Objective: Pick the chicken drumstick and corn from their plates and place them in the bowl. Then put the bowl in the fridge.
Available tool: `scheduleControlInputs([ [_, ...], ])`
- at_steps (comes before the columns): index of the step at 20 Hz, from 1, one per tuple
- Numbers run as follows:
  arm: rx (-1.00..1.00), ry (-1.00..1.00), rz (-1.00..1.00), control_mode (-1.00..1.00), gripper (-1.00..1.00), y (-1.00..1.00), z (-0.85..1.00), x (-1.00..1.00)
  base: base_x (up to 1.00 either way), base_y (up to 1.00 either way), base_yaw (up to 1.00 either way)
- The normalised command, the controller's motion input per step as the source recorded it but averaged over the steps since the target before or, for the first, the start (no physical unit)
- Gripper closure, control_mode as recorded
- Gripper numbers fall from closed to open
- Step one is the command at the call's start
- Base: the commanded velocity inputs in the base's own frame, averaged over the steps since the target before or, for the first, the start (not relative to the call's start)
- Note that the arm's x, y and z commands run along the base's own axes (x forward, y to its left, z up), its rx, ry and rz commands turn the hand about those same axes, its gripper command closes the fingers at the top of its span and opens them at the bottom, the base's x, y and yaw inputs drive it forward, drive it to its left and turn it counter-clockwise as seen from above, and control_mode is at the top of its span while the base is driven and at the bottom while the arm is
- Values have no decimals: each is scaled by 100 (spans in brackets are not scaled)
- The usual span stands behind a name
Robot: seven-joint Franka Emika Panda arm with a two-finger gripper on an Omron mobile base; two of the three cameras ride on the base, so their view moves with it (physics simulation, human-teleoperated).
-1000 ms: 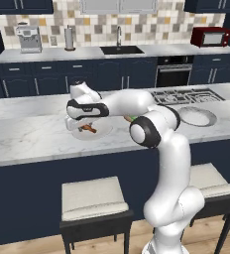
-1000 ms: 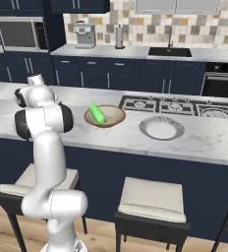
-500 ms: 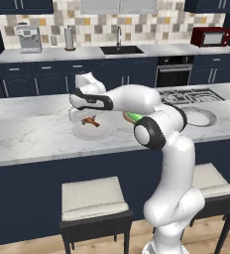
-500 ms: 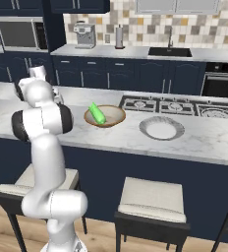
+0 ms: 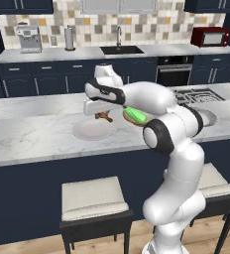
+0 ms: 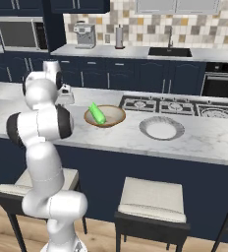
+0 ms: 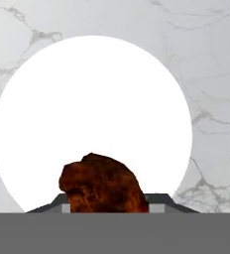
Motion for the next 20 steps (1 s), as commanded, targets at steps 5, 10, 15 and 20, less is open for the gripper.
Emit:
scheduleControlInputs([
  [5, -1, -1, 0, -100, 100, -67, 12, -3, 0, 0, 0],
  [10, -5, 0, 0, -100, 100, -70, 11, 1, 0, 0, 0],
  [15, -3, 0, 0, -100, 100, -71, 7, 9, 0, 0, 0],
  [20, 0, 0, -5, -100, 100, -66, 2, 22, 0, 0, 0],
])
